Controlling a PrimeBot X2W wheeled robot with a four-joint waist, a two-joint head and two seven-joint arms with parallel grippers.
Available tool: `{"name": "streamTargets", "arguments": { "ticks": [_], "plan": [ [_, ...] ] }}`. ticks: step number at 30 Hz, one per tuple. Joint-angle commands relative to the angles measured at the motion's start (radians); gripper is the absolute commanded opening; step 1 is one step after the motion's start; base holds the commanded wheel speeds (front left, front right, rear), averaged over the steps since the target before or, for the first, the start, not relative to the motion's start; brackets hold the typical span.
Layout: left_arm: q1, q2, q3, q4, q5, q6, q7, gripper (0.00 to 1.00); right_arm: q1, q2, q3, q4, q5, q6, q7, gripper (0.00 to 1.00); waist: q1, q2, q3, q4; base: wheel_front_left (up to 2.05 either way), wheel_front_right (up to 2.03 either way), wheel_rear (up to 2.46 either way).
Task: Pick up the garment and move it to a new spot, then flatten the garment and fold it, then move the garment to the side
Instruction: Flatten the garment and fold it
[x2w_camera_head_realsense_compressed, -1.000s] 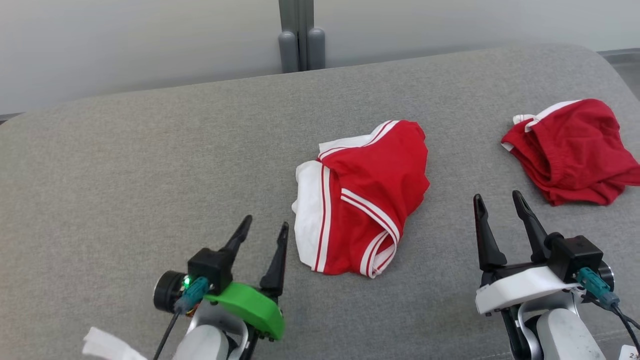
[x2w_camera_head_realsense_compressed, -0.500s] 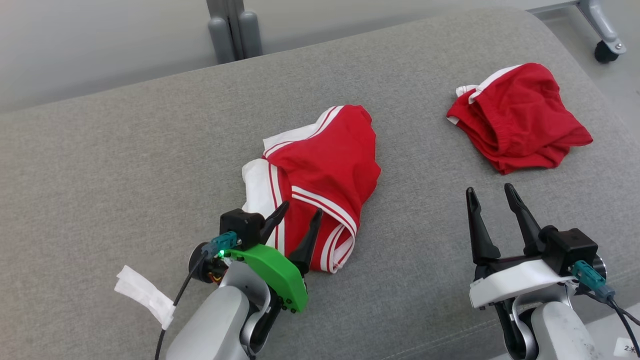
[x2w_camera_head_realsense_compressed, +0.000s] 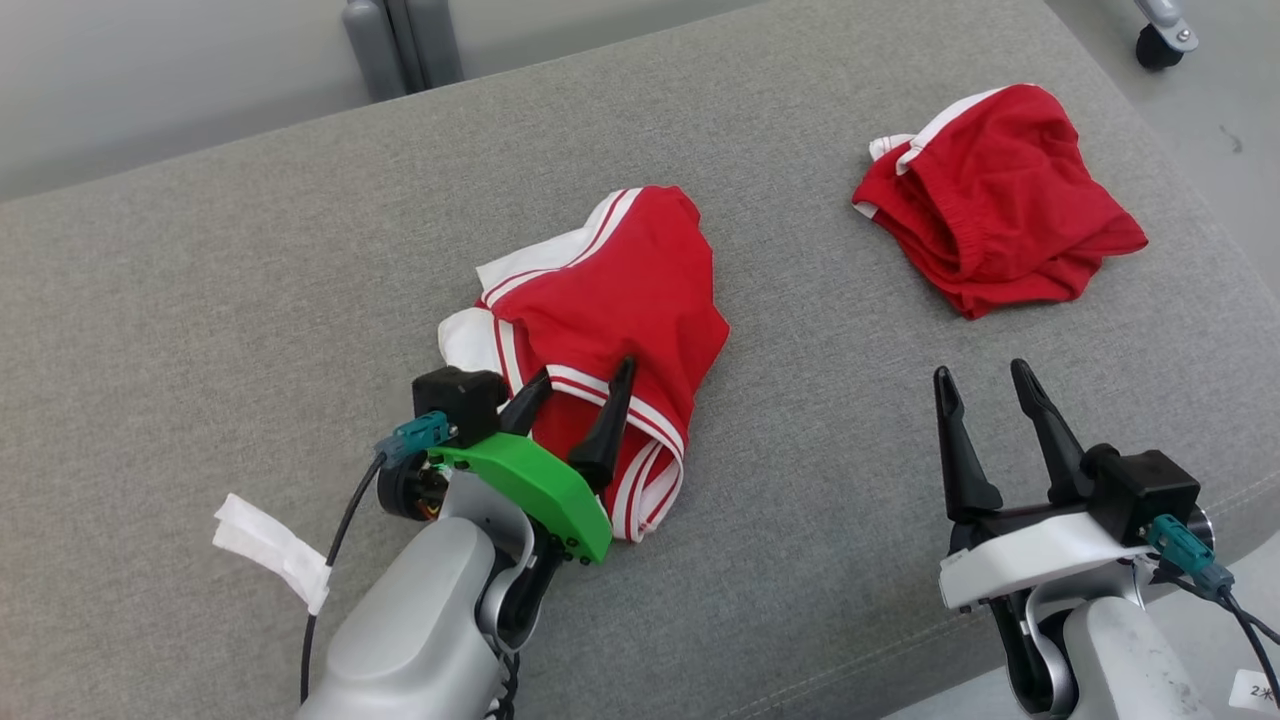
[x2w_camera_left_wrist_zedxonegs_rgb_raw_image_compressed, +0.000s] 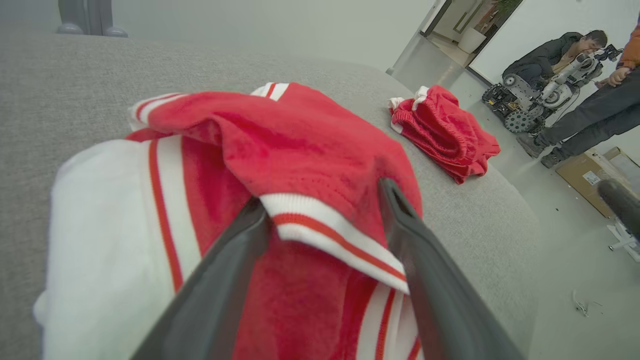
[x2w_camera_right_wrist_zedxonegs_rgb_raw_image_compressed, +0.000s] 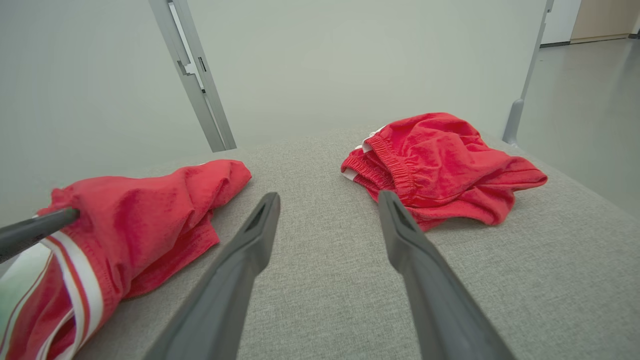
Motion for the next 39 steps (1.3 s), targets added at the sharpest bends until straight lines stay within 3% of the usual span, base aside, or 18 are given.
{"name": "streamTargets", "arguments": {
  "ticks": [1,2,3,4,5,17,26,32,39],
  "plan": [
    [-0.018,0.005,-0.008,-0.002,-0.013,-0.004,-0.010,0.74,-0.011,-0.001,-0.001,-0.001,0.006,-0.002,-0.003,1.00,0.0000,-0.0001,0.000,0.000,0.00,0.00,0.00],
    [-0.023,0.005,-0.017,-0.003,-0.015,-0.004,-0.013,0.49,-0.011,-0.001,0.000,0.000,0.007,-0.002,-0.003,1.00,0.0000,-0.0001,0.000,0.000,0.00,0.00,0.00],
    [-0.028,0.005,-0.024,-0.002,-0.017,-0.003,-0.017,0.33,-0.012,-0.001,0.001,0.000,0.007,-0.002,-0.003,1.00,0.0000,-0.0001,0.000,0.000,0.00,0.00,0.00],
    [-0.034,0.004,-0.034,0.000,-0.013,0.003,-0.024,0.07,-0.013,-0.001,0.003,0.001,0.008,-0.002,-0.003,1.00,0.0000,-0.0001,-0.001,-0.001,0.00,0.00,0.00],
    [-0.039,0.004,-0.043,0.002,-0.007,0.006,-0.030,0.00,-0.013,-0.001,0.004,0.002,0.008,-0.002,-0.003,1.00,0.0000,-0.0001,-0.001,-0.002,0.00,0.00,0.00],
    [-0.177,0.004,-0.150,-0.175,0.026,0.025,-0.081,0.00,-0.009,-0.001,-0.013,0.006,0.012,-0.002,-0.003,1.00,0.0000,-0.0001,-0.019,0.017,0.00,0.00,0.00],
    [-0.343,0.007,-0.130,-0.373,0.017,0.094,-0.088,0.00,-0.002,-0.001,-0.012,0.013,0.014,-0.002,-0.003,1.00,0.0000,-0.0001,-0.035,0.035,0.00,0.00,0.00],
    [-0.358,0.139,-0.005,-0.328,-0.026,0.135,-0.048,0.00,-0.007,-0.001,-0.021,0.001,0.023,-0.002,-0.003,1.00,0.0000,-0.0001,-0.022,0.048,0.00,0.00,0.00],
    [-0.307,0.349,0.125,-0.160,-0.074,0.187,0.008,0.00,-0.010,-0.001,-0.029,-0.004,0.029,-0.002,-0.003,1.00,0.0000,-0.0001,-0.006,0.074,0.00,0.00,0.00]
  ]
}}
